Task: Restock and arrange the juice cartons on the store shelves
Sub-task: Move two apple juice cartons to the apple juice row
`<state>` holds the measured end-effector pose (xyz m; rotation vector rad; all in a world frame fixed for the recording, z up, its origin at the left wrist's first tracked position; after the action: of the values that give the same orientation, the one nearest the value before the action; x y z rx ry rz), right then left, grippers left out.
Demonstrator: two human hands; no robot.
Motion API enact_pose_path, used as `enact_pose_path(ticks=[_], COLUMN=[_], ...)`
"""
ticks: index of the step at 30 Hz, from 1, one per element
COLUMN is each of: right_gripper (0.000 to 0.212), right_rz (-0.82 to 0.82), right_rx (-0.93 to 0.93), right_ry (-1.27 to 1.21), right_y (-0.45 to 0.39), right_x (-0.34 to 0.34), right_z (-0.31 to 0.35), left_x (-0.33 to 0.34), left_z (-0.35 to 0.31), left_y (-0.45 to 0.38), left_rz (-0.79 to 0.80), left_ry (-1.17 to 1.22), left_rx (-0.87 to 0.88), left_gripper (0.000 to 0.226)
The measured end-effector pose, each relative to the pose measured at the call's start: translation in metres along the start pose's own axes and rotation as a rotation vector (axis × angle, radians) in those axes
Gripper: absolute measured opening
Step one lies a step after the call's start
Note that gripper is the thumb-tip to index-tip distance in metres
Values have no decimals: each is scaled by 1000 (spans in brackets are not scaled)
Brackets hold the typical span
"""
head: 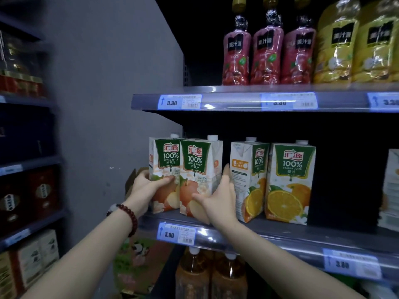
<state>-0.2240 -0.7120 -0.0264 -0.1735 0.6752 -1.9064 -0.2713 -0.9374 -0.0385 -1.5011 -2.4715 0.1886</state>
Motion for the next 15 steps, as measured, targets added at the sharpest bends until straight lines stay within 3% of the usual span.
enact_pose_path(ticks=[4,7,11,15], right_gripper=[96,72,64,65], right_rz=[9,51,45,49], right_rx=[11,-44,-170,-223], right_ry=[26,-56,-196,-248], right_y=[-7,-5,8,8], right_x=[3,2,-5,-18], right_z=[7,11,27,41], left_x=[-6,-18,-37,-43], left_z=[-8,-17,-45,-59], left_y=[12,25,39,55], left_rz=[-63,-114,-123,-92], left_ry=[89,107,125,123], left_rx=[83,201,328,324], left_gripper=[59,46,58,75])
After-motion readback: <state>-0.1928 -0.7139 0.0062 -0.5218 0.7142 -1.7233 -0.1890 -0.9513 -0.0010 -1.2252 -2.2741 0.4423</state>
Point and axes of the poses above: each hand's wrist, its own y-axis away from the middle knuckle, its own x-axis out of the palm, z = x × y, the point moved 5 cm from there along -y, towards the middle knuckle, and after that the axes turned 10 degrees about -z, right-handed, at the moved point
